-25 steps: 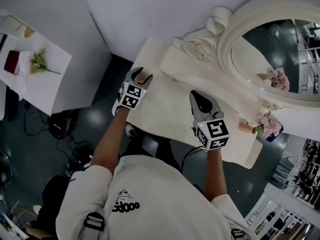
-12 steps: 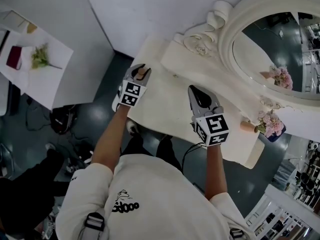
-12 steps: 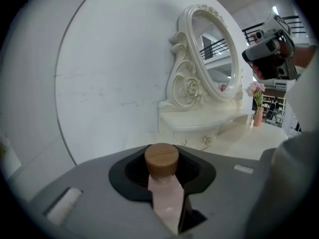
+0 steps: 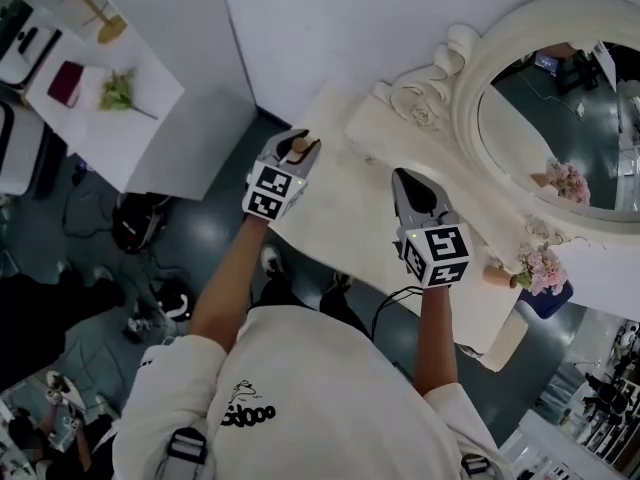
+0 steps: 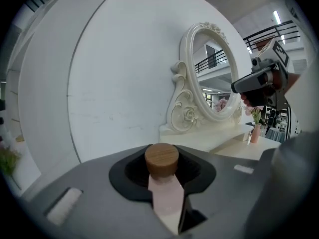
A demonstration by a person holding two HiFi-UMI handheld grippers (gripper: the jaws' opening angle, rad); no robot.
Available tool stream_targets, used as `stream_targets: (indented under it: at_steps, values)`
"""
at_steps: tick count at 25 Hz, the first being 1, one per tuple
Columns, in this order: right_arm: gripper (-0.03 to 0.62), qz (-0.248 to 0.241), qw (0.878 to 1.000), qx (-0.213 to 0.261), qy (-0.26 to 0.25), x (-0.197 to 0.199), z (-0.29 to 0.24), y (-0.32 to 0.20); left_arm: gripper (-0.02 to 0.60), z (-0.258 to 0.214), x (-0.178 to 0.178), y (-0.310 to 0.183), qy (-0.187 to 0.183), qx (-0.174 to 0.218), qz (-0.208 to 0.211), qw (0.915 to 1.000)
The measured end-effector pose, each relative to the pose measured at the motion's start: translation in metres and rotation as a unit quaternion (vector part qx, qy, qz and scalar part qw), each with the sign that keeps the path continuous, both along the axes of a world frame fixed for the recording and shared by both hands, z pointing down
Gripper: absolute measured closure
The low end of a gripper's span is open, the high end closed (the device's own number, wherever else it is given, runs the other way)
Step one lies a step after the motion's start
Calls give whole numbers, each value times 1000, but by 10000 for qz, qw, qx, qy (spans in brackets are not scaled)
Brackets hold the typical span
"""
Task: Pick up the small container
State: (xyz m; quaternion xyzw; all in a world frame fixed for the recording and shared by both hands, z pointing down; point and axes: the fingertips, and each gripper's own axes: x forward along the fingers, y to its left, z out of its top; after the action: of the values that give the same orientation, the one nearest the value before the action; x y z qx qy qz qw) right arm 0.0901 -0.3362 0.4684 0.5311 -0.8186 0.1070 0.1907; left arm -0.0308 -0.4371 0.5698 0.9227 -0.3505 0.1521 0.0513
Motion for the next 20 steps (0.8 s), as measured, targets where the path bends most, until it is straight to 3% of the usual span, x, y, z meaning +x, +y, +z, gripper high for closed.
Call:
stream_targets:
  at_steps: [10, 20]
  values:
    - [591, -660, 9958, 623, 119, -26, -50, -11, 457, -105, -30, 29, 120, 395, -189, 9990]
    - [592, -865, 9884, 1240, 162, -30, -97, -17, 457, -186, -41, 56, 217, 1013, -298, 9942]
